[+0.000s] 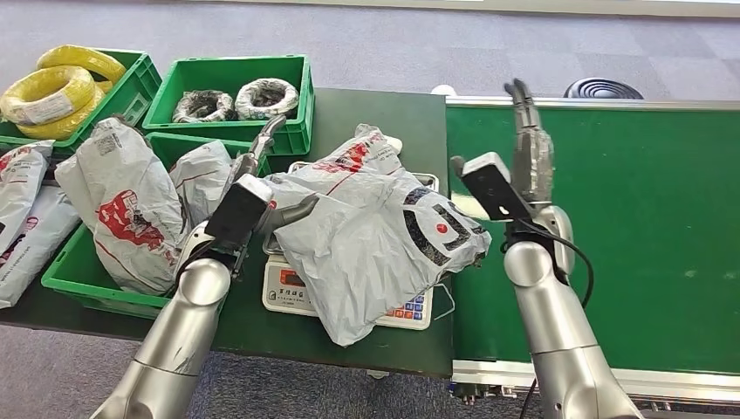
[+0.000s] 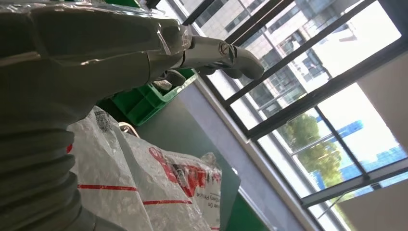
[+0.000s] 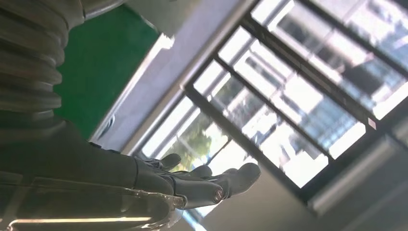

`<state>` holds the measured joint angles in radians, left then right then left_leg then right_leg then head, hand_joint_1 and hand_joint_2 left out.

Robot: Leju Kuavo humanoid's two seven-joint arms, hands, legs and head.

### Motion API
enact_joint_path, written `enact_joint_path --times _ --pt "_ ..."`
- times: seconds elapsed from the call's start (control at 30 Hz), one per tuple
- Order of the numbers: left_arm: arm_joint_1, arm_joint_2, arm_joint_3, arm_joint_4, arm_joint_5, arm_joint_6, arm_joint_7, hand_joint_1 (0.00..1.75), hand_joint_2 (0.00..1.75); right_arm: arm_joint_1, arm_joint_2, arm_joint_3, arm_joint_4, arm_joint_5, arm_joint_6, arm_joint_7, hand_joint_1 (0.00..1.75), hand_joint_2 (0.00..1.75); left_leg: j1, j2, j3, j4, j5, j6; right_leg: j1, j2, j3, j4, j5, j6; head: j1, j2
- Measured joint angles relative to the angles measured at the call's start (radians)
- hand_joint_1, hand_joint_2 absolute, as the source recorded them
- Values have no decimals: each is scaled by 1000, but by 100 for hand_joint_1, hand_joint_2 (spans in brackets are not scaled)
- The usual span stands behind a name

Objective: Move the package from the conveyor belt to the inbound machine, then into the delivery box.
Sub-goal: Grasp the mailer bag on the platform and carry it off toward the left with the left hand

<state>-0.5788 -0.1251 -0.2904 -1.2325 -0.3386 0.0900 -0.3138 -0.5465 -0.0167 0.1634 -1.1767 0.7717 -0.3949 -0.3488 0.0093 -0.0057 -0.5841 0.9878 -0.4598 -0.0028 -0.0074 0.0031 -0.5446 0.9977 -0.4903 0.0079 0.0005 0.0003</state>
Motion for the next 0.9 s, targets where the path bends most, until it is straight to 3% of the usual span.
enact_joint_path --times 0.17,0.4,0.43,0.53,0.57,0.63,0.9 --pt "-134 -37 -69 255 -96 -44 56 0 175 159 -30 -112 -321 -52 -131 2 0 175 -1 1 0 0 0 0 0 0 0 0 0 0 0 0" --pt "-220 -98 -167 524 -189 -99 61 1 175 250 -30 -156 -482 -34 -176 -21 0 175 -1 1 0 0 0 0 0 0 0 0 0 0 0 0" --pt "-225 -106 -179 552 -198 -108 63 34 175 253 -29 -156 -491 -32 -174 -22 0 175 -1 1 0 0 0 0 0 0 0 0 0 0 0 0" --pt "-236 -126 -211 622 -220 -129 70 158 175 254 -28 -156 -510 -30 -161 -22 0 175 -1 1 0 0 0 0 0 0 1 0 0 0 0 0" --pt "-240 -132 -219 640 -225 -131 71 168 175 252 -27 -155 -514 -28 -158 -23 0 175 -1 1 0 0 0 0 0 0 1 0 0 0 0 0" --pt "-249 -140 -232 670 -232 -132 72 173 175 246 -25 -149 -520 -23 -157 -27 0 175 -1 1 0 0 0 0 0 0 1 0 0 0 0 0" --pt "-289 -144 -245 727 -230 -105 74 175 175 226 -23 -110 -525 -15 -163 -44 0 175 -1 0 0 0 0 1 0 0 2 0 0 0 0 0"
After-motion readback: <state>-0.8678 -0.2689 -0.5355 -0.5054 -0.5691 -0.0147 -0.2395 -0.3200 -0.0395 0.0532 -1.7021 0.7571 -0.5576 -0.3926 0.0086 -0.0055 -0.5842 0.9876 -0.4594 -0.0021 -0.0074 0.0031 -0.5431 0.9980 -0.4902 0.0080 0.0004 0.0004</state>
